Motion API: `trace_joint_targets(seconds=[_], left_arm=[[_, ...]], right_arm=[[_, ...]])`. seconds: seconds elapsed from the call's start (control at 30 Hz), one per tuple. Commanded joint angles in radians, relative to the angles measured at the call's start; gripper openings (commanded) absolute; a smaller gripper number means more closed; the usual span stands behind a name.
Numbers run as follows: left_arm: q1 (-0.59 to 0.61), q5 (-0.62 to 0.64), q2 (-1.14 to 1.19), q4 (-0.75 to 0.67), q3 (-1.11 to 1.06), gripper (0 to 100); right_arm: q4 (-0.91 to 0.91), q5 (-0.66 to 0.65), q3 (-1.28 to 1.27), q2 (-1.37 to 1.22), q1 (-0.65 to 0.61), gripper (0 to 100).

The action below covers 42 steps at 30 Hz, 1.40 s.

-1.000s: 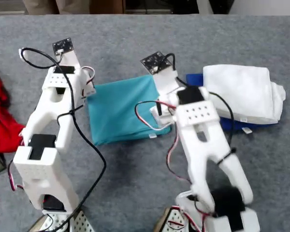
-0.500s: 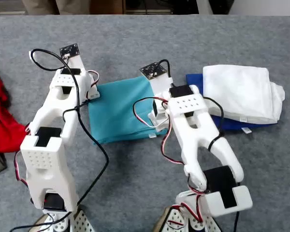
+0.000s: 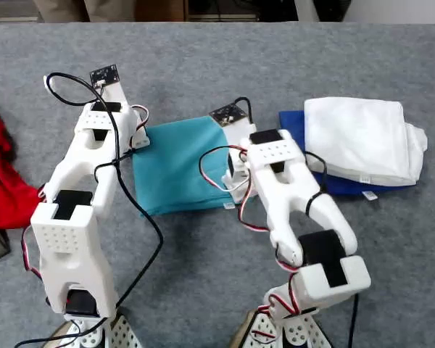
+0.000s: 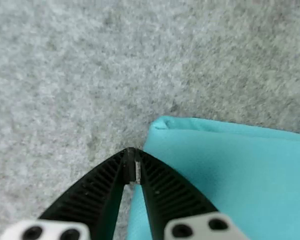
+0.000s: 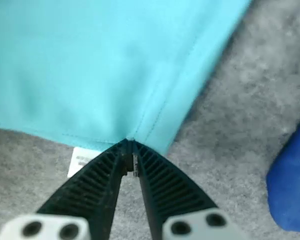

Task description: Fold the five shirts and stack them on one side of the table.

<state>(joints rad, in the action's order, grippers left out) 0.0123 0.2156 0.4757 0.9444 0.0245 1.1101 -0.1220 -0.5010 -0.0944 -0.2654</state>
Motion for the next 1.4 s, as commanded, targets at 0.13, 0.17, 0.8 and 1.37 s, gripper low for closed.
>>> trace_joint_targets(seconds=[0.13, 0.17, 0.8, 1.37], left_arm=[[-0.003, -0.002, -0.008, -0.011, 0.051, 2], [-0.003, -0.002, -0.008, -0.011, 0.051, 2], [0.029, -0.005, -0.219, 0.11, -0.005, 2], [0.137, -0.25, -0.587, -0.336, -0.717, 2]], right_arm=[[-0.025, -0.026, 0.001, -0.008, 0.064, 0.5], [-0.025, -0.026, 0.004, -0.008, 0.062, 0.5], [0.519, -0.031, 0.414, 0.039, 0.067, 0.5], [0.427, 0.002, -0.036, 0.414, 0.059, 0.5]])
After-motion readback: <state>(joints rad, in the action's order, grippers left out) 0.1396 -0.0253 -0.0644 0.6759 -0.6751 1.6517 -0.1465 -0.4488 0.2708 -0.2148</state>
